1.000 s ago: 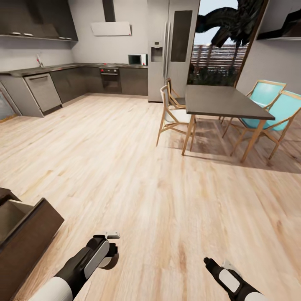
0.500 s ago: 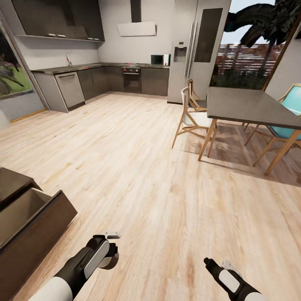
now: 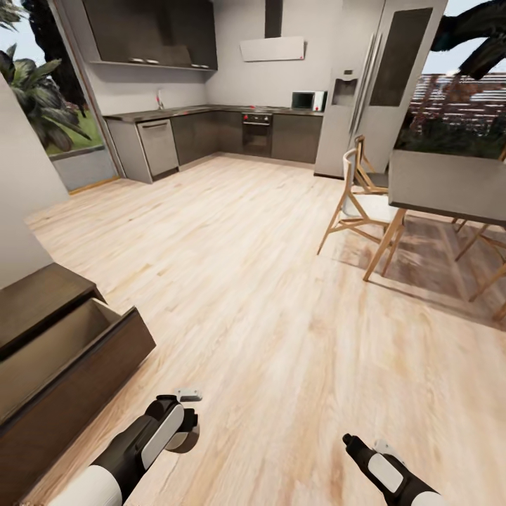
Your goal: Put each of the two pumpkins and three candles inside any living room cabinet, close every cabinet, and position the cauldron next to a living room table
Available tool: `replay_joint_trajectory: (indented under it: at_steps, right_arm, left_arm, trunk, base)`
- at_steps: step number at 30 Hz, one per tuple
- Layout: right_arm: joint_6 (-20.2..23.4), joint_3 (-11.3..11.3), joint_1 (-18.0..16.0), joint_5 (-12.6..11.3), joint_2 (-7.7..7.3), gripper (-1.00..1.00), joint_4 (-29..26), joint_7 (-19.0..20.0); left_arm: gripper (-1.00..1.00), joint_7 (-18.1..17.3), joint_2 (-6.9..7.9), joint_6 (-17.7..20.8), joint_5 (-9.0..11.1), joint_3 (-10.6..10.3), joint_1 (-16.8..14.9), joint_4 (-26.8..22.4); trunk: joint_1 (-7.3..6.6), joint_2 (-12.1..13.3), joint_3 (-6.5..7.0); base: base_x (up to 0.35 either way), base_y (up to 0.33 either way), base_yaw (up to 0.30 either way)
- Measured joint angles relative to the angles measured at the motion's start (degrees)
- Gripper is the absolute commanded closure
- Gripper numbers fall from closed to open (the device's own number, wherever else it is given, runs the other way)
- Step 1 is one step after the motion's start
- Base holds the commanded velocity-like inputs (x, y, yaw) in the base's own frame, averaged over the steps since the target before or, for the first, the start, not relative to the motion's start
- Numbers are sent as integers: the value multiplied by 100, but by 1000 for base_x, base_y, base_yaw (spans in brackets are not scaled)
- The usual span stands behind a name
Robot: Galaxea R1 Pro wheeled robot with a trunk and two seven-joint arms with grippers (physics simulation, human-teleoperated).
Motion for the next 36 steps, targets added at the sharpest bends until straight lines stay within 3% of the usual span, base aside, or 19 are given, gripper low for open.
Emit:
replay_joint_trajectory:
  at_steps: [23, 29, 36]
  right_arm:
    - [-7, 15, 0, 2, 0, -100, 15, -1]
    - [-20, 391, 0, -6, 0, -100, 26, -18]
    - [-21, 438, 0, -7, 0, -100, 29, -23]
  left_arm:
    - [100, 1, 0, 0, 15, 6, 0, 2]
    - [100, -1, -7, -3, 4, 2, 0, 4]
    - [100, 0, -9, -6, -2, 3, 0, 6]
  trunk:
    - [1, 0, 0]
    - [0, 0, 0]
    - [0, 0, 0]
  base:
    - [62, -66, 292]
    - [182, -221, 292]
    - [213, -244, 292]
